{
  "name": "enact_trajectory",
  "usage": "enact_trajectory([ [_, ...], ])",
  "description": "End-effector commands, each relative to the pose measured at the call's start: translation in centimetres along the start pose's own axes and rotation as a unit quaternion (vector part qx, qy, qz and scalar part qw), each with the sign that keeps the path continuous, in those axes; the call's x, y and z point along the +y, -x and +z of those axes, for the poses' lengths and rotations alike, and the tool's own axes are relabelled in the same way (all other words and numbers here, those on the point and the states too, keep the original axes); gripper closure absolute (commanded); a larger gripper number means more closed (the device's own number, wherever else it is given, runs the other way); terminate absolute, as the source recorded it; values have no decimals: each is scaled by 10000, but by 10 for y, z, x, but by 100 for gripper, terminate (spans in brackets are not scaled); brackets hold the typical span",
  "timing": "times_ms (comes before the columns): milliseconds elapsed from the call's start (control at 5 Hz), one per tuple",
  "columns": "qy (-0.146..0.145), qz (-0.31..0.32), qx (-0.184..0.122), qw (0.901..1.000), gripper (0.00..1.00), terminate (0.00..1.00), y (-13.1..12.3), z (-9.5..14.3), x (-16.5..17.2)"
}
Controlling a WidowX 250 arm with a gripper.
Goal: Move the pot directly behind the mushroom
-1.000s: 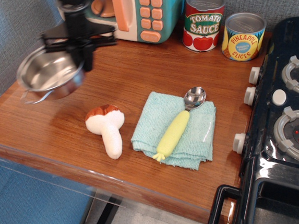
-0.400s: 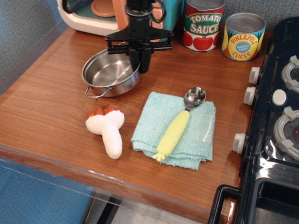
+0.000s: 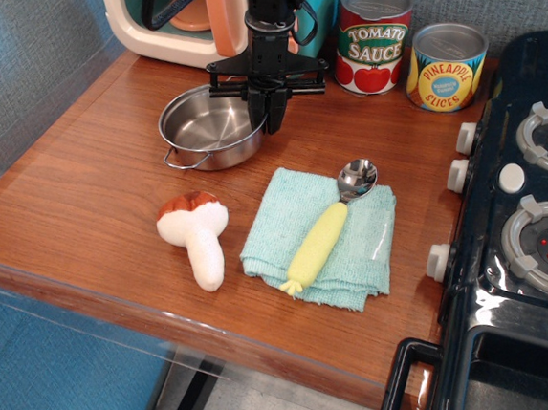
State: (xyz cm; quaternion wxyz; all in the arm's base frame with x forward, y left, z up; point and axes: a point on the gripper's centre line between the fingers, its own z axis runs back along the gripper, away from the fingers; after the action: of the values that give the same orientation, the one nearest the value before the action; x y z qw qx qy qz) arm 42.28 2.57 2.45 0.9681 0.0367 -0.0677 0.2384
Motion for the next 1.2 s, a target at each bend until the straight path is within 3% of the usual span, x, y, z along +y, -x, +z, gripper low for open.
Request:
enact_trajectory([
  [0,473,-284,-470,9974,0,0,-16,49,-12],
  [200,753,-469,-590,9943,0,0,-15,76,-13],
  [600,795,-815,-288,9931,0,0,2,83,-5],
  [1000,795,-815,-288,9931,0,0,2,83,-5],
])
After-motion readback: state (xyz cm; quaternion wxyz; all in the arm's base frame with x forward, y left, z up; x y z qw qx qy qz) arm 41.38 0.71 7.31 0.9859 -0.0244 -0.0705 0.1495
